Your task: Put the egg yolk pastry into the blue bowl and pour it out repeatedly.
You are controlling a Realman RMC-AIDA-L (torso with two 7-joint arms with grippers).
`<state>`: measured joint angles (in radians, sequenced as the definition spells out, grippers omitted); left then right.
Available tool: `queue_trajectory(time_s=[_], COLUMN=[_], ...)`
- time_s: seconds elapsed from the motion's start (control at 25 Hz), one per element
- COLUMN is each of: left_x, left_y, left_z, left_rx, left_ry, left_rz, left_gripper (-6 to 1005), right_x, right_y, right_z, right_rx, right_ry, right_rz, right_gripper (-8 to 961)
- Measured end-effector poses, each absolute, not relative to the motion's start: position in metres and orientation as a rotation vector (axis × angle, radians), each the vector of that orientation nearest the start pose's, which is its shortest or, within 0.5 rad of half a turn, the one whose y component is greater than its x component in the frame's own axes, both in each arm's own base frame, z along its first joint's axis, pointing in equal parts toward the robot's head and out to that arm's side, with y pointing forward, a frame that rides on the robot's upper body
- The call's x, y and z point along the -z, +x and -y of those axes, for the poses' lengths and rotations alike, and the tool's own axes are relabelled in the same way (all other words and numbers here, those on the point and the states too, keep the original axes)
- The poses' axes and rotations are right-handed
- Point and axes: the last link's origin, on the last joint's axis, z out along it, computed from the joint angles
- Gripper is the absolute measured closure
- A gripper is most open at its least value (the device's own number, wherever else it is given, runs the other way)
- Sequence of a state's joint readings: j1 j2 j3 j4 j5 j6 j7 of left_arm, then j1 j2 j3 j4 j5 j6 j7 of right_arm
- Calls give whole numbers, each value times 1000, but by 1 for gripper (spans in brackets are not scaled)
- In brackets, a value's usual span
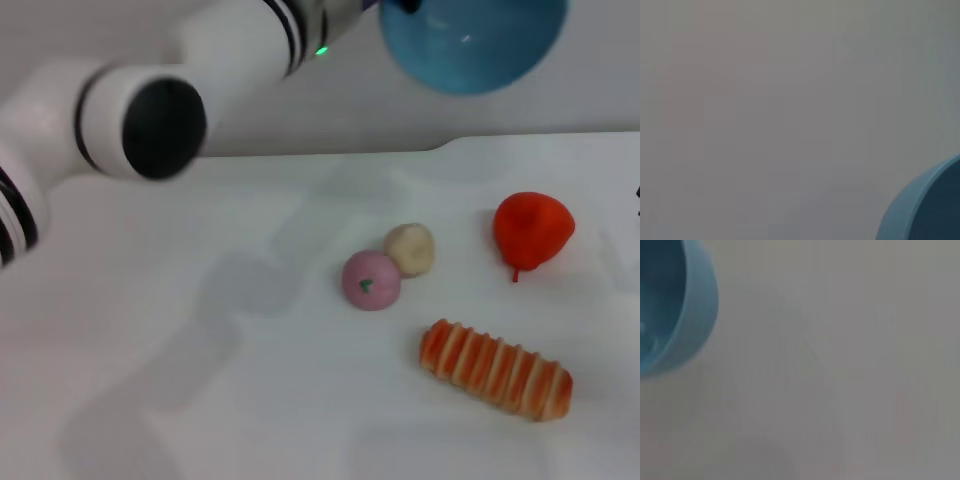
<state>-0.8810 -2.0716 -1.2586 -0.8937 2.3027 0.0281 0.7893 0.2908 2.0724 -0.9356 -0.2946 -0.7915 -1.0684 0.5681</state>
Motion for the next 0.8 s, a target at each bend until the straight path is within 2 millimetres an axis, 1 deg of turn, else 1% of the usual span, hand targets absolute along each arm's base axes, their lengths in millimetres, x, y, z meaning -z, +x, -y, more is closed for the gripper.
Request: queue_trajectory(time_s=[0.08,0.12,0.16,0.28,0.36,0.44,0.56,0.6,0.64,0.68,0.72,0.76,0.8], left_x=[56,48,48,36,26,20,17,16,15,15,13,13,12], left_y=[-46,-58,-58,-78,-93,-104,-122,-128,-141,-141,-153,-153,-161], left_z=[-467,-473,-473,-479,-481,-480,-478,-477,-473,-473,-469,-469,-467], left_rx=[338,277,277,182,119,71,-45,-98,-170,-170,-207,-207,-216], left_ry=[-2163,-2214,-2214,-2275,-2278,-2268,-2245,-2233,-2215,-2215,-2197,-2197,-2185], left_rz=[18,127,127,263,335,393,480,508,572,572,644,644,686], left_gripper=[999,999,999,999,999,999,1000,1000,1000,1000,1000,1000,1000], right_x=[-25,-24,-24,-25,-27,-30,-37,-40,-44,-45,-45,-47,-49], right_y=[375,374,373,369,368,366,362,360,354,350,350,345,341], right_z=[-310,-311,-312,-318,-320,-325,-335,-339,-347,-352,-352,-357,-361], right_rx=[-648,-649,-651,-653,-652,-642,-638,-646,-669,-675,-675,-679,-679], right_ry=[-1689,-1691,-1695,-1702,-1703,-1708,-1701,-1701,-1725,-1756,-1756,-1793,-1827], right_rz=[-662,-660,-657,-642,-636,-618,-616,-627,-653,-669,-669,-689,-702], right_gripper=[385,383,381,374,369,365,358,356,354,352,350,347,345])
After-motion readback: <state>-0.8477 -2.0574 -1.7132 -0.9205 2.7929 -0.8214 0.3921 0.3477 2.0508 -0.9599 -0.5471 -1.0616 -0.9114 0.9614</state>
